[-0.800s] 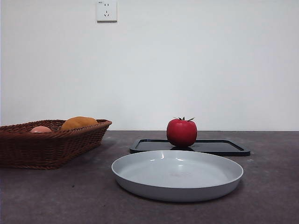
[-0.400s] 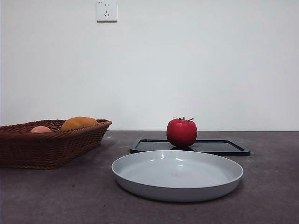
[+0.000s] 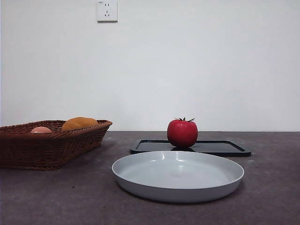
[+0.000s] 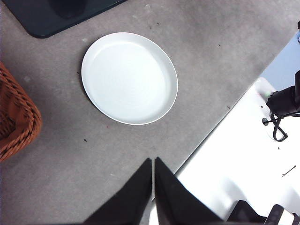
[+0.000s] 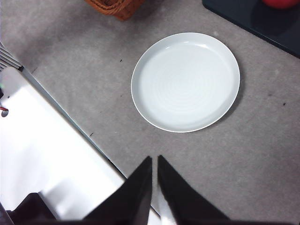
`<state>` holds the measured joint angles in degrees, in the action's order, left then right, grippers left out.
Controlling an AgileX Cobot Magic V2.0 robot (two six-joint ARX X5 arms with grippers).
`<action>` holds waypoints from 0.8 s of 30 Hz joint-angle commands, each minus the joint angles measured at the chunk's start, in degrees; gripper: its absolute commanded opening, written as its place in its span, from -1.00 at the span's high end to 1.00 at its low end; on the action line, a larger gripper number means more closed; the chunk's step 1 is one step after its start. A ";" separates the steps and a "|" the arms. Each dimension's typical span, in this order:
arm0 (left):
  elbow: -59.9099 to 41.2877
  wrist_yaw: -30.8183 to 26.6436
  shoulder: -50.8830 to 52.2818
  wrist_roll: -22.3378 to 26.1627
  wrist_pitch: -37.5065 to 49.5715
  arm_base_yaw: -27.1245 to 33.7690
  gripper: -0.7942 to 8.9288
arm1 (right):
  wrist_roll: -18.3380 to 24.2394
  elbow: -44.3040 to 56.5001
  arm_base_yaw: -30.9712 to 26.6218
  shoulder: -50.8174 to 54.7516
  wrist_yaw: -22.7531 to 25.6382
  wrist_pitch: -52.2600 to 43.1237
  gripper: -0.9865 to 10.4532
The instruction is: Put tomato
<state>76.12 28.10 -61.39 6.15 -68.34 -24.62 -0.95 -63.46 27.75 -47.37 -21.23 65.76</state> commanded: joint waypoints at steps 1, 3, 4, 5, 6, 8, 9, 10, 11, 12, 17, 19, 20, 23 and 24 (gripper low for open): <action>1.31 0.28 -0.35 0.68 0.44 -0.24 0.82 | -0.50 -0.61 0.42 -0.39 -0.17 -0.39 0.81; 1.29 0.26 -0.35 0.68 0.52 -0.28 0.82 | -0.50 -0.61 0.42 -0.39 -0.17 -0.37 0.81; 1.29 0.26 -0.24 0.70 0.66 -0.57 0.82 | -0.50 -0.61 0.42 -0.39 -0.17 -0.39 0.81; 1.31 0.24 0.33 0.68 0.68 -0.57 0.82 | -0.50 -0.61 0.42 -0.39 -0.17 -0.39 0.81; 1.31 -0.02 0.83 0.70 0.96 -0.37 0.82 | -0.50 -0.61 0.42 -0.39 -0.17 -0.39 0.81; 1.27 -0.61 2.25 2.21 2.80 -0.04 0.82 | -0.50 -0.61 0.42 -0.39 -0.17 -0.37 0.81; 1.18 -1.05 3.17 2.27 5.14 0.55 0.82 | -0.50 -0.61 0.42 -0.39 -0.17 -0.42 0.81; 1.03 -1.51 4.33 2.49 8.72 1.64 0.82 | -0.50 -0.61 0.42 -0.39 -0.15 -0.46 0.81; 0.72 -1.53 5.44 3.32 12.48 2.93 0.82 | -0.50 -0.61 0.42 -0.39 -0.15 -0.55 0.81; 0.04 -1.53 6.91 4.28 17.25 4.68 0.82 | -0.50 -0.61 0.42 -0.39 -0.17 -0.57 0.81; -8.00 -1.53 15.28 4.50 39.69 13.81 0.82 | -0.50 -0.61 0.42 -0.39 -0.17 -0.57 0.81; -12.98 -1.62 19.28 4.61 46.60 16.92 0.82 | -0.50 -0.61 0.42 -0.39 -0.17 -0.57 0.81; -15.96 -2.25 21.57 4.83 49.79 18.38 0.82 | -0.50 -0.61 0.42 -0.39 -0.17 -0.57 0.81; -24.30 -7.87 28.06 4.79 56.41 21.22 0.82 | -0.50 -0.61 0.42 -0.39 -0.17 -0.57 0.81; -27.04 -10.32 30.12 4.79 57.92 21.79 0.82 | -0.50 -0.61 0.42 -0.39 -0.17 -0.57 0.81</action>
<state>51.27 20.01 -32.71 10.04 -12.14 -3.14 -0.95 -63.46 27.75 -47.37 -21.23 65.65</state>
